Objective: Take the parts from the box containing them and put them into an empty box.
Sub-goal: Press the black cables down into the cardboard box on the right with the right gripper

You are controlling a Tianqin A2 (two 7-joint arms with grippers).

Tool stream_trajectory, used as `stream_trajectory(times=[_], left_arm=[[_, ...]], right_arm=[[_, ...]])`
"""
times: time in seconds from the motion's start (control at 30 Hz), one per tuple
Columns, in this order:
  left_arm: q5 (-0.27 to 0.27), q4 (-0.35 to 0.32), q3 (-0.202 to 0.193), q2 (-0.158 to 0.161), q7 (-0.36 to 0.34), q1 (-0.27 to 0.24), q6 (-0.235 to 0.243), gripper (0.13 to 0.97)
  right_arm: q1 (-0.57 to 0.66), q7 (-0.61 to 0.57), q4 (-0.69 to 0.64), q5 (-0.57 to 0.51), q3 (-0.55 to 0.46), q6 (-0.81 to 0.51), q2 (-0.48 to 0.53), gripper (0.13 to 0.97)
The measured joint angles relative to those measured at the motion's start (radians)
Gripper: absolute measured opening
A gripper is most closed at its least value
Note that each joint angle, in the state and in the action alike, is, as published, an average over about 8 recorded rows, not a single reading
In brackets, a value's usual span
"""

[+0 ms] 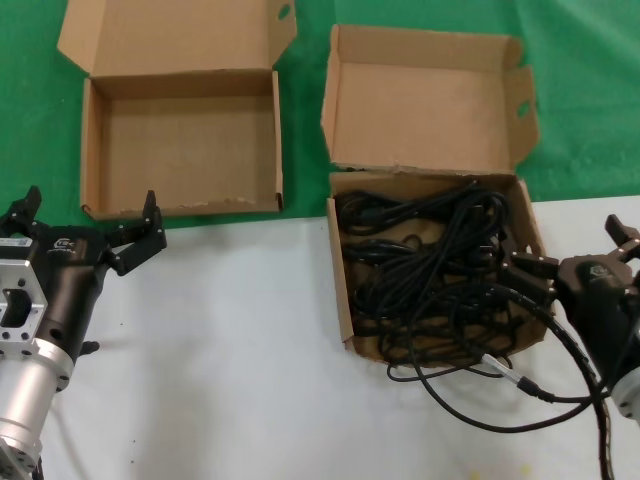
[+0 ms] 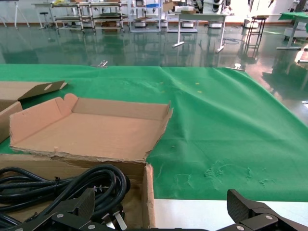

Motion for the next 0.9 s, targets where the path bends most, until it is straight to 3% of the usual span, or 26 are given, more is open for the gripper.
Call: stream_trajectory(times=[0.9], left_arm=[[0.0, 0.0, 0.0, 0.0, 0.0, 0.0, 0.0, 0.948]], right_arm=[[-0.004, 0.004, 0.006, 0.004, 0.0, -0.004, 0.006, 0.966]])
